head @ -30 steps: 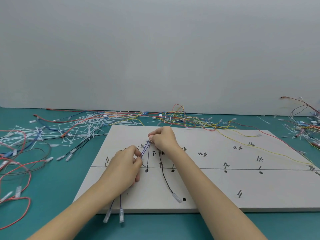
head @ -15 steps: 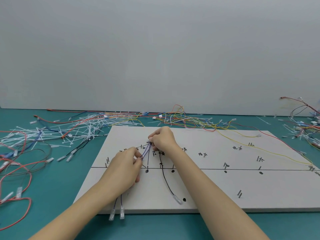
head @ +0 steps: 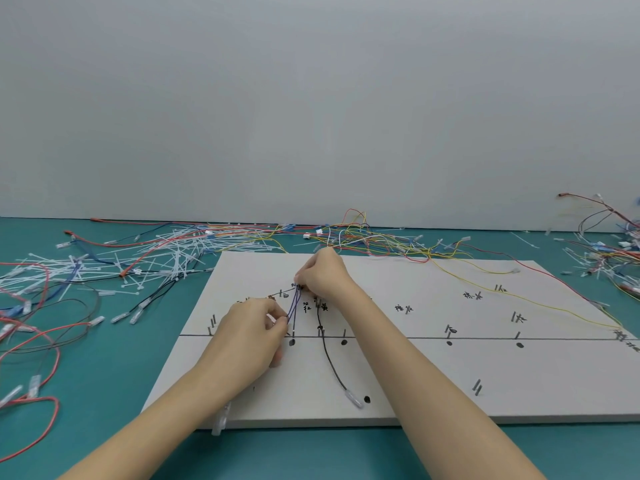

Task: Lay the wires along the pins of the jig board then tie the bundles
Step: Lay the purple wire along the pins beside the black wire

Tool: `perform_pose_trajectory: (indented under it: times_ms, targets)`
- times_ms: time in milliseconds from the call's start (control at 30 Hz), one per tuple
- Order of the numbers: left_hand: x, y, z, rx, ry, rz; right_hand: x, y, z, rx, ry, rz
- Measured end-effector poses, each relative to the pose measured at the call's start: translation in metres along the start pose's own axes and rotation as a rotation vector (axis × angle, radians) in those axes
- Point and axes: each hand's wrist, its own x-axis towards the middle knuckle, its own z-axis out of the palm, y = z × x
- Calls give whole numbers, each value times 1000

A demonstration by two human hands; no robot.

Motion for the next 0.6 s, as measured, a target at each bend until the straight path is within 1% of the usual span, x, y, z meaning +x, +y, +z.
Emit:
perform_pose_trajectory:
  times_ms: [100,200,300,467,533,600]
  targets:
    - [-1,1,-1,10,34,14,-5,7,0,-57,-3,-89]
    - [-2,2,-3,8,74,27,-10,16,5,-61,22,-165]
    - [-3,5,-3,3,60,32,-14,23,10,-158,44,-201]
    - [-8,12,-3,70,26,73,-19,30,15,-253,66,-249]
    - [-10,16,-3,140,17,123,-20,32,16,-282,78,-256]
    - [-11,18,-4,285,13,185,-20,33,17,-294,84,-258]
